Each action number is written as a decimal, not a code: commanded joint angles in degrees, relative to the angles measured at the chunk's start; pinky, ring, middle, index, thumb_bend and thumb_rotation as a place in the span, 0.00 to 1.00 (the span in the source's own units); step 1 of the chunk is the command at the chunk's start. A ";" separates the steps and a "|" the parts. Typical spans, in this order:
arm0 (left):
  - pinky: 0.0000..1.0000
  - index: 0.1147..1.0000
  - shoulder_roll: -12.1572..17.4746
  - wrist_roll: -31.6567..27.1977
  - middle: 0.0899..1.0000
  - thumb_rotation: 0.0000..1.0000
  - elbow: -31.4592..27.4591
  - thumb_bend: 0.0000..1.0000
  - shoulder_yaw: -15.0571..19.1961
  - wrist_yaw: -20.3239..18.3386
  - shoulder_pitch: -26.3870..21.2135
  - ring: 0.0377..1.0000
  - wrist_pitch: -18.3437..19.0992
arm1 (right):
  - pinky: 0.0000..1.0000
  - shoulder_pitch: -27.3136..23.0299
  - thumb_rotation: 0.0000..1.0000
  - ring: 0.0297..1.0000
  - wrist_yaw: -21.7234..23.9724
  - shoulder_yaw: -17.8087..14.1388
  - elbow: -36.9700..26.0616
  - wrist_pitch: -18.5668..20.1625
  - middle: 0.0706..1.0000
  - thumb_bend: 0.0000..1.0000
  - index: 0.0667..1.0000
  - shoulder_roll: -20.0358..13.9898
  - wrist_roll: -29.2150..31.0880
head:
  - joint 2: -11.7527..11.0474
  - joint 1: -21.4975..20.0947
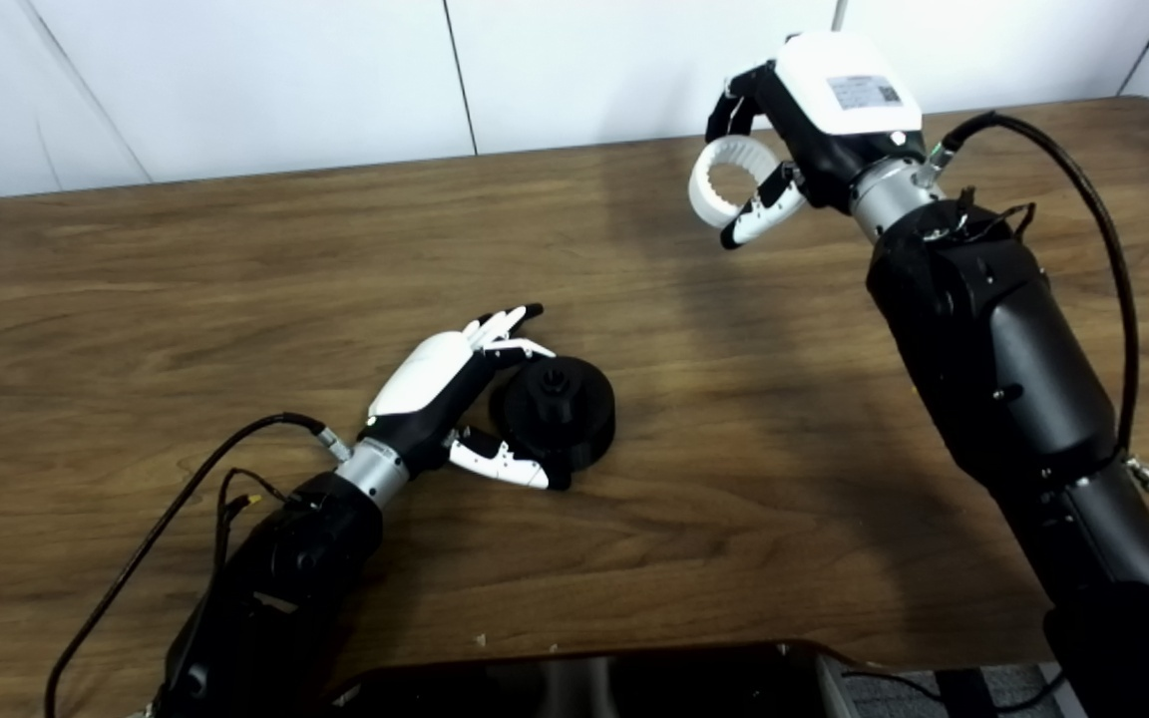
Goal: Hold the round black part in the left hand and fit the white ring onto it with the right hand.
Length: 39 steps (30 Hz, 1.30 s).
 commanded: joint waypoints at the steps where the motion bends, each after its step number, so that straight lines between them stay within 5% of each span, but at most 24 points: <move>1: 1.00 0.63 -0.14 0.61 1.00 0.34 0.78 1.00 -0.51 -0.16 -1.43 1.00 -0.55 | 0.94 -1.36 0.01 0.68 -0.30 -0.36 -2.95 -1.43 0.43 0.53 0.48 0.17 -0.38 | -0.05 -0.06; 39: 1.00 0.63 -0.67 0.61 1.00 0.34 1.07 1.00 -0.69 -0.17 -2.15 1.00 -0.22 | 0.84 6.41 0.01 0.62 2.84 3.64 -13.45 -9.18 0.44 0.53 0.46 8.53 0.11 | 0.28 0.31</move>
